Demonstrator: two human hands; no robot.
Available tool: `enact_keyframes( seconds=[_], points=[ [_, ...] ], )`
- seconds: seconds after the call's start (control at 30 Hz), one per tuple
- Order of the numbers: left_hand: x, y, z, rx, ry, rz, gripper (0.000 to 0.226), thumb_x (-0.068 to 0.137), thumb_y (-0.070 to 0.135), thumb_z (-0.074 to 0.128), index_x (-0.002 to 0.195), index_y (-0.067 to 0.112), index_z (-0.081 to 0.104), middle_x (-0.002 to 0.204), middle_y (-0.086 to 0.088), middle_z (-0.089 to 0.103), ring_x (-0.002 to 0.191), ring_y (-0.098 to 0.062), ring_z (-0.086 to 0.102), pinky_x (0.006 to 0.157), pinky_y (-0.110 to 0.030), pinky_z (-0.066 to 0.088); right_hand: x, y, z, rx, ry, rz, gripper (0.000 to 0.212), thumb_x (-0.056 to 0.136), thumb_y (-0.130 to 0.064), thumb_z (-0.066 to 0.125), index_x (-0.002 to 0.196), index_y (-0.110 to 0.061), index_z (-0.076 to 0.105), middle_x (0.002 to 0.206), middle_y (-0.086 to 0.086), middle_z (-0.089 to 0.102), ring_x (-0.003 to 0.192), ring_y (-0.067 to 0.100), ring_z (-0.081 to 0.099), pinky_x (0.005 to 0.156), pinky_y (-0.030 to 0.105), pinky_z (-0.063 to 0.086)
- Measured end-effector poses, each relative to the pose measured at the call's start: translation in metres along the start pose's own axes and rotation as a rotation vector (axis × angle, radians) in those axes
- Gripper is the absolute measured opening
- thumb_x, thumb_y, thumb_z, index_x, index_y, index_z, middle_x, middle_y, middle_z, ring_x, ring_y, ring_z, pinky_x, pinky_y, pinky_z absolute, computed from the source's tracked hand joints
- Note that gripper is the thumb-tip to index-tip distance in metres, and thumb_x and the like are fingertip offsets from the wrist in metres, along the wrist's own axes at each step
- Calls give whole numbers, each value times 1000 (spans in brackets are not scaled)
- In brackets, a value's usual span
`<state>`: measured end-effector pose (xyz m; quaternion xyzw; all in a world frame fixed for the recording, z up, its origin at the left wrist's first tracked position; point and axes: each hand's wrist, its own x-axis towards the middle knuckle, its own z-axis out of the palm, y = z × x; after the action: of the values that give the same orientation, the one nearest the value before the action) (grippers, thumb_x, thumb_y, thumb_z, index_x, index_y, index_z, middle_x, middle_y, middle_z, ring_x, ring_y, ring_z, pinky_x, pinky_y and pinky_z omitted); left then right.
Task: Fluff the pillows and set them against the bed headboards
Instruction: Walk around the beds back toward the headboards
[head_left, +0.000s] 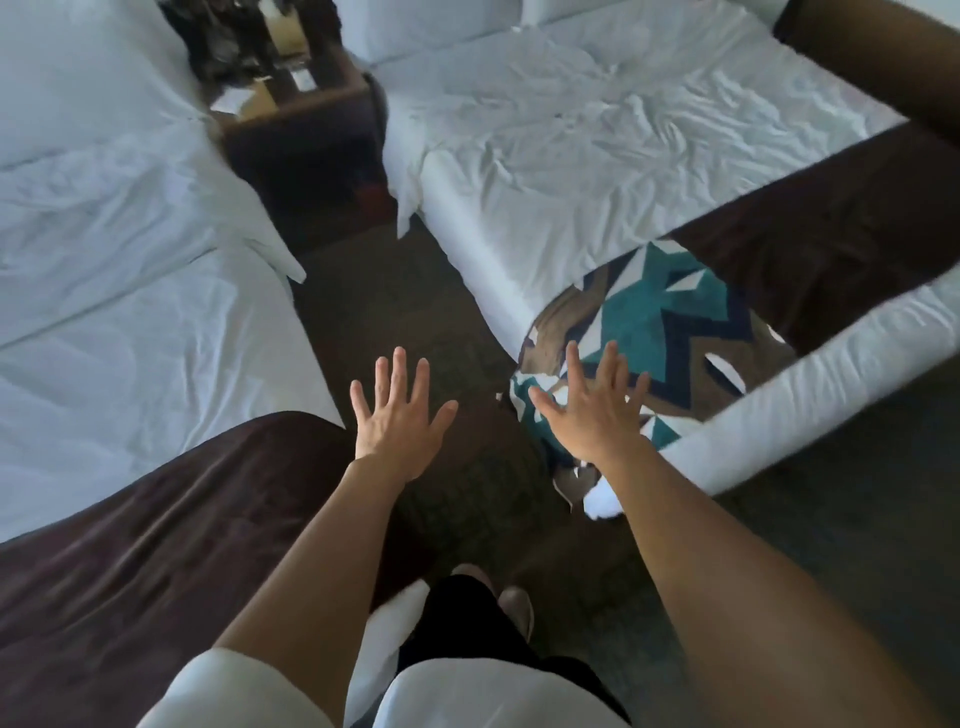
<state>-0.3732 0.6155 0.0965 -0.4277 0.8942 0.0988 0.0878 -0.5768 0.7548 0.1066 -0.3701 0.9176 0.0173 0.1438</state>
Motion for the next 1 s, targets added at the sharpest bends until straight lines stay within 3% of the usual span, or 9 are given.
enact_keyframes(
  seconds=[0.53, 0.77, 1.0],
  points=[
    [184, -104, -99, -7, 180, -292, 81, 96, 72, 11, 162, 26, 1, 169, -5, -14, 156, -31, -11, 121, -62, -4, 232, -163, -104, -111, 63, -331, 90, 89, -82, 12, 160, -33, -14, 165, 21, -22, 154, 42, -12, 122, 65, -3],
    [280, -160, -133, -19, 157, -358, 87, 90, 76, 5, 162, 29, -2, 169, -4, -18, 155, -31, -16, 120, -61, -8, 326, -254, -132, -91, 88, -383, 98, 76, -85, -1, 160, -34, -13, 166, 18, -23, 155, 41, -12, 122, 64, -2],
    [352, -198, -153, -24, 174, -385, 84, 93, 76, 8, 162, 30, -4, 168, -3, -21, 154, -31, -19, 120, -62, -10, 394, -301, -149, -93, 107, -428, 98, 78, -84, -2, 161, -33, -10, 166, 20, -19, 155, 41, -10, 122, 65, -1]
  ],
)
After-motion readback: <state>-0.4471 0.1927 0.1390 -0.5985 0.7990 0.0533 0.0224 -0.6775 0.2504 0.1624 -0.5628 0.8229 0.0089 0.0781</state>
